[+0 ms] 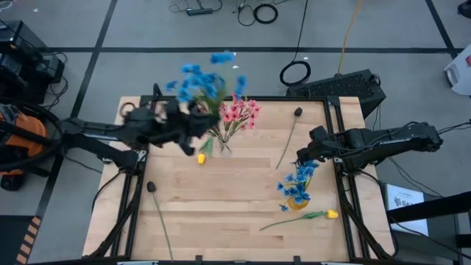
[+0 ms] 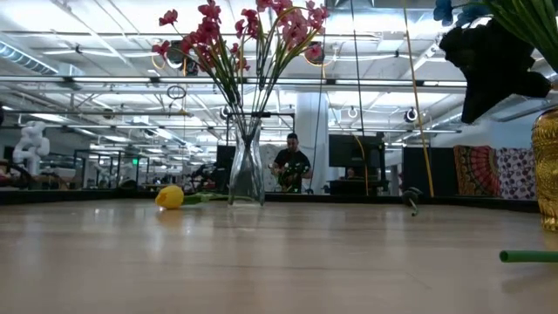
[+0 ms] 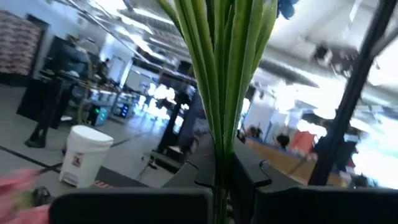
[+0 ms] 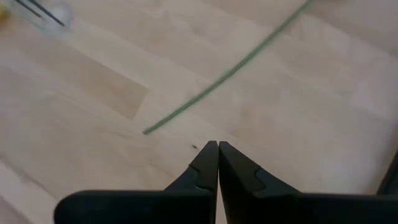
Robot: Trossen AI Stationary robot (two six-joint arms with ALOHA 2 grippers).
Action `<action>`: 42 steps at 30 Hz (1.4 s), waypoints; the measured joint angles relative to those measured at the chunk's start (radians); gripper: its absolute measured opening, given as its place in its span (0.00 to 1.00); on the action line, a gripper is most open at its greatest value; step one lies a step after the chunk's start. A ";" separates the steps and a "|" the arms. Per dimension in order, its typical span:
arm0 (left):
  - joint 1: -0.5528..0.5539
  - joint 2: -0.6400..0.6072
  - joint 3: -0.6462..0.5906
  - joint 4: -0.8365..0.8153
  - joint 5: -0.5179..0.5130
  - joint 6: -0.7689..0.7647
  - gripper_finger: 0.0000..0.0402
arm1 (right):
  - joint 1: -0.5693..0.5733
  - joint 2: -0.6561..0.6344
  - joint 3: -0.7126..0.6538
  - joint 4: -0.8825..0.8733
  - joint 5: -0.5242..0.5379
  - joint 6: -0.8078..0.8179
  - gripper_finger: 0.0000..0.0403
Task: Sort flowers into vase by color
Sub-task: Put the blue flowers into the yellow vase
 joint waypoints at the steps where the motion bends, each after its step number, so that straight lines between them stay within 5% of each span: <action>1: -0.007 0.041 0.034 -0.002 0.009 0.019 0.04 | 0.000 -0.012 0.010 0.001 0.007 -0.012 0.01; 10: -0.012 0.289 0.281 -0.010 0.034 0.138 0.04 | 0.000 -0.143 0.195 -0.020 0.165 -0.212 0.01; 16: 0.015 0.390 0.385 -0.012 0.035 0.152 0.04 | 0.000 -0.184 0.308 0.261 0.208 -0.390 0.01; 26: 0.042 0.524 0.591 -0.184 0.068 0.144 0.04 | 0.000 -0.086 0.311 0.843 -0.060 -0.826 0.01; 33: 0.043 0.537 0.628 -0.242 0.070 0.144 0.04 | 0.000 -0.008 0.310 0.950 -0.133 -0.911 0.05; 42: 0.045 0.537 0.628 -0.245 0.070 0.144 0.04 | 0.000 0.059 0.310 1.004 -0.137 -0.925 0.28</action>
